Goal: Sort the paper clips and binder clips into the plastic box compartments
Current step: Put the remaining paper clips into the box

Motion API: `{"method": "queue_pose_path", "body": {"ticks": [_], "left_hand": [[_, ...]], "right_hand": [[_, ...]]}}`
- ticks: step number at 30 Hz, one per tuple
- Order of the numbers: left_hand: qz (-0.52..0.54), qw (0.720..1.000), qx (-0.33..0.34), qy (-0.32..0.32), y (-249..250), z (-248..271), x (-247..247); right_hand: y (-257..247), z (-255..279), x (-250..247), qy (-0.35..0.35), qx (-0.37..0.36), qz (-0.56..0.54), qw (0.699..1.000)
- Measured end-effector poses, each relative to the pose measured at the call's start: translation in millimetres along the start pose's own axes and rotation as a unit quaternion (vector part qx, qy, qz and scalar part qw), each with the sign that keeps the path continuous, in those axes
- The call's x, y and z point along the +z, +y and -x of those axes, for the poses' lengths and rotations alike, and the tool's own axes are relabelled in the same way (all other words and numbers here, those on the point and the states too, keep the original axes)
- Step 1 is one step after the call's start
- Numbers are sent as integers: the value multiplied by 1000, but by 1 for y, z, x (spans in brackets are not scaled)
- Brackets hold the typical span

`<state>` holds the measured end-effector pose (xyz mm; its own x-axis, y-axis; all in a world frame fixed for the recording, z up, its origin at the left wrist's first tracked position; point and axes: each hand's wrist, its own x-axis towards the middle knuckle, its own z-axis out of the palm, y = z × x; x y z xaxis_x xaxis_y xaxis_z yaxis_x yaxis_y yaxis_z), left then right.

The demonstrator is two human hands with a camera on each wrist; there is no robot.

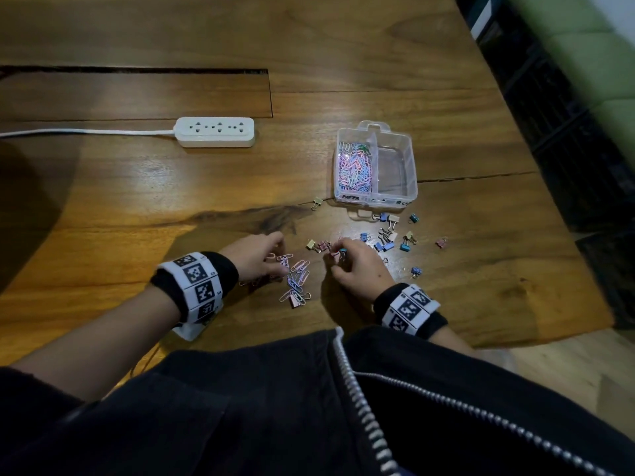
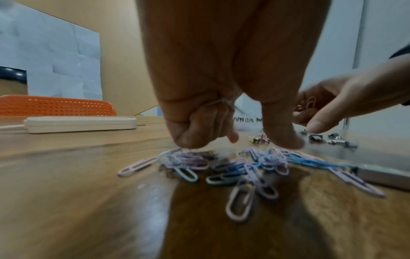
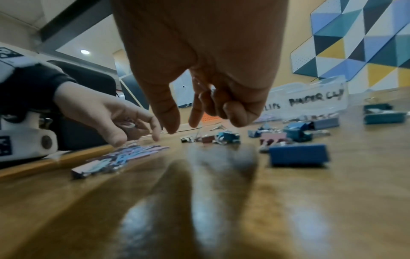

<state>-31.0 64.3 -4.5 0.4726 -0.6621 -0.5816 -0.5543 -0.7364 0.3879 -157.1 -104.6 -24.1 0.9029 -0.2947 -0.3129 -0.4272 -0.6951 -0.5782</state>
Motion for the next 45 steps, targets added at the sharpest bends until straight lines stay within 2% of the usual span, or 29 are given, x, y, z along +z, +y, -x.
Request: {"method": "queue_pose_path", "body": {"ticks": [5, 10, 15, 20, 22, 24, 27, 30, 34, 36, 38, 43, 45], "left_hand": [[-23, 1000, -2, 14, 2, -4, 9], [-48, 999, 10, 17, 4, -4, 15], [-128, 991, 17, 20, 8, 1, 21], [-125, 992, 17, 9, 10, 3, 20], [-98, 995, 14, -2, 11, 4, 14], [-45, 999, 13, -7, 14, 3, 6], [65, 998, 21, 5, 19, 0, -15], [207, 978, 32, 23, 39, -10, -44], [320, 947, 31, 19, 79, -45, -80], [380, 925, 19, -4, 97, -65, -91], [429, 903, -5, 2, 113, -81, -99], [435, 899, -51, 18, 133, -106, -101], [413, 909, -60, 18, 135, -110, -100]], "right_hand": [[-19, -2, 17, -83, -43, 43, 995], [-31, -12, 21, -81, -64, 92, 990], [-33, -13, 24, -91, -99, 144, 980], [-29, -10, 25, -101, -98, 179, 974], [-29, -11, 22, -127, -82, 161, 975], [-28, -10, 15, -144, -51, 90, 984], [-23, -10, -5, -91, -20, -56, 994], [-20, -11, -36, -32, 15, -153, 988], [-10, -26, -68, 21, 57, -168, 984], [-4, -34, -78, 27, 80, -180, 980], [-2, -40, -88, 30, 100, -192, 976], [-5, -55, -108, 64, 121, -213, 967], [-5, -63, -111, 80, 125, -205, 967]]}}
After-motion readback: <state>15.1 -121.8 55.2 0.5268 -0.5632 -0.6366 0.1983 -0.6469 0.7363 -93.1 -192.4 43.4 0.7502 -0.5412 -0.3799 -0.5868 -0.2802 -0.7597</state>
